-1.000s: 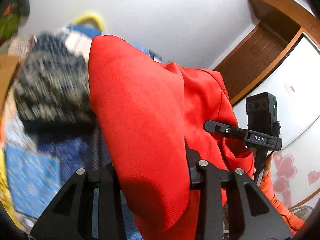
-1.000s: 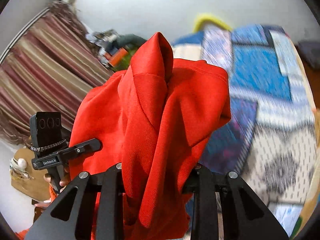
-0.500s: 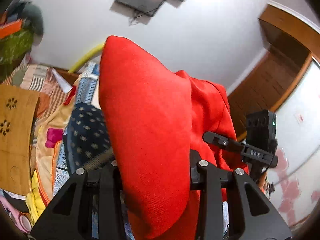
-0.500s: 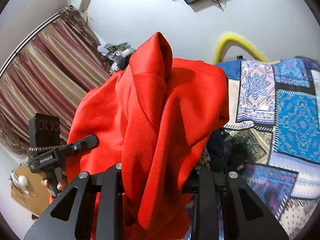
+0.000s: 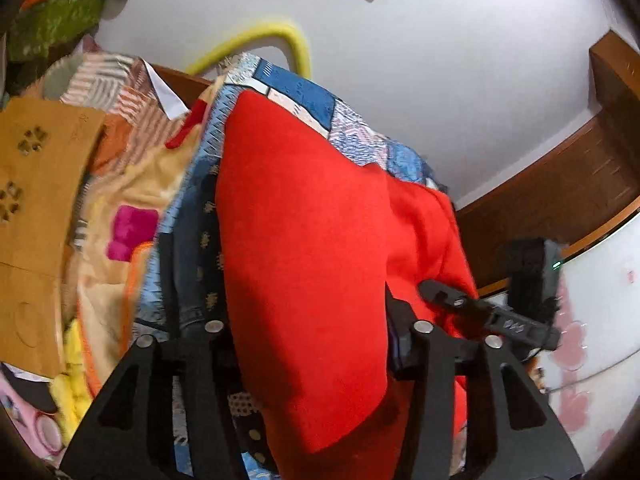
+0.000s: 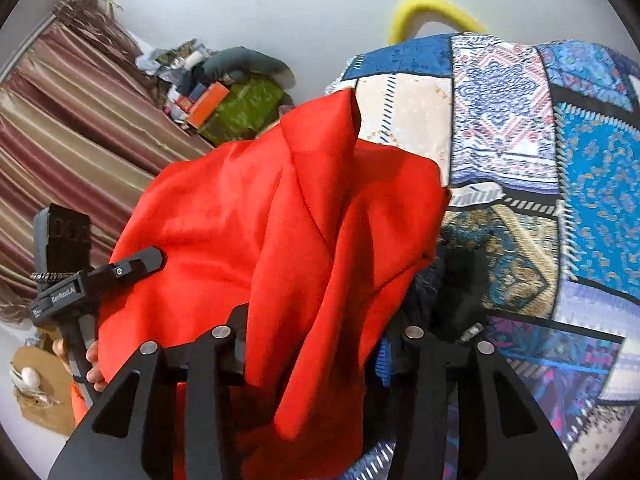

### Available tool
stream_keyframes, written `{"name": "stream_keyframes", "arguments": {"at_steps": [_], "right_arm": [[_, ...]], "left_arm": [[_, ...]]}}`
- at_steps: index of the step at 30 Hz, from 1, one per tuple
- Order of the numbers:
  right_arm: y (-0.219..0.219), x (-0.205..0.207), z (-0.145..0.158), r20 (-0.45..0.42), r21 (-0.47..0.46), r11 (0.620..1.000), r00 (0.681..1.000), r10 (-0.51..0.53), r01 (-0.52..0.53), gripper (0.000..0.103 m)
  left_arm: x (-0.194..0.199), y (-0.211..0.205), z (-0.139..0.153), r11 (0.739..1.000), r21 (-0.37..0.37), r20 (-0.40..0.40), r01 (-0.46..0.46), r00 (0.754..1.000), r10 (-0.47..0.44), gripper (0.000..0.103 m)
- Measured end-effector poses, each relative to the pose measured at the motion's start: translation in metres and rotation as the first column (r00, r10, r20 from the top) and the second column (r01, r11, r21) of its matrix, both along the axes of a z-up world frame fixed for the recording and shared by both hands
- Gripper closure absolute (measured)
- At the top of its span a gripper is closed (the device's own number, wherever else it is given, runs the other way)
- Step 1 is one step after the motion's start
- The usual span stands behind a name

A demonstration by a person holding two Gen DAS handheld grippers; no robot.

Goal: Fold large clothes
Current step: 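Carry the jacket with both grippers onto the dark clothing pile and release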

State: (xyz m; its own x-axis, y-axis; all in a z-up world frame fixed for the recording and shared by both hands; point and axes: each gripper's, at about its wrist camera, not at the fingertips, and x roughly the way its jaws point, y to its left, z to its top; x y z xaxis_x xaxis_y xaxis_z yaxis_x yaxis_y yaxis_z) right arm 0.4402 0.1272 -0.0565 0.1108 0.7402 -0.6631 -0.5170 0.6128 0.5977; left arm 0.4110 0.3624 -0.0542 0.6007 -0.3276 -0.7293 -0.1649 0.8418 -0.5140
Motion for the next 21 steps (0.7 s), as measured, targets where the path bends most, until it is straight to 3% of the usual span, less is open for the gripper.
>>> {"name": "stream_keyframes", "arguments": {"at_steps": [4, 6, 9, 11, 16, 21], "right_arm": [[-0.010, -0.017, 0.034, 0.110, -0.059, 0.998, 0.994, -0.020, 0.027, 0.059], [-0.020, -0.022, 0.047, 0.125, -0.013, 0.999, 0.991, -0.049, 0.051, 0.042], [-0.025, -0.031, 0.056, 0.185, -0.010, 0.997, 0.980, -0.067, 0.070, 0.037], [-0.019, -0.041, 0.057, 0.223, -0.054, 0.997, 0.974, -0.046, 0.060, 0.032], [-0.003, -0.059, 0.031, 0.268, -0.183, 0.982, 0.964, 0.002, 0.049, 0.032], [-0.032, -0.046, 0.010, 0.230, -0.176, 0.973, 0.967, -0.109, 0.152, 0.032]], "left_arm": [[-0.016, -0.007, 0.020, 0.992, 0.110, 0.016, -0.057, 0.998, 0.055, 0.047], [-0.026, -0.008, 0.027, 0.989, 0.130, 0.033, -0.072, 0.997, 0.068, 0.042], [-0.042, -0.017, 0.035, 0.978, 0.195, 0.052, -0.076, 0.996, 0.067, 0.036], [-0.051, -0.023, 0.037, 0.972, 0.224, 0.051, -0.070, 0.997, 0.060, 0.035], [-0.068, -0.027, 0.022, 0.972, 0.219, 0.021, -0.082, 0.997, 0.079, 0.033], [-0.078, -0.014, 0.009, 0.973, 0.186, 0.023, -0.138, 0.990, 0.136, 0.020]]}}
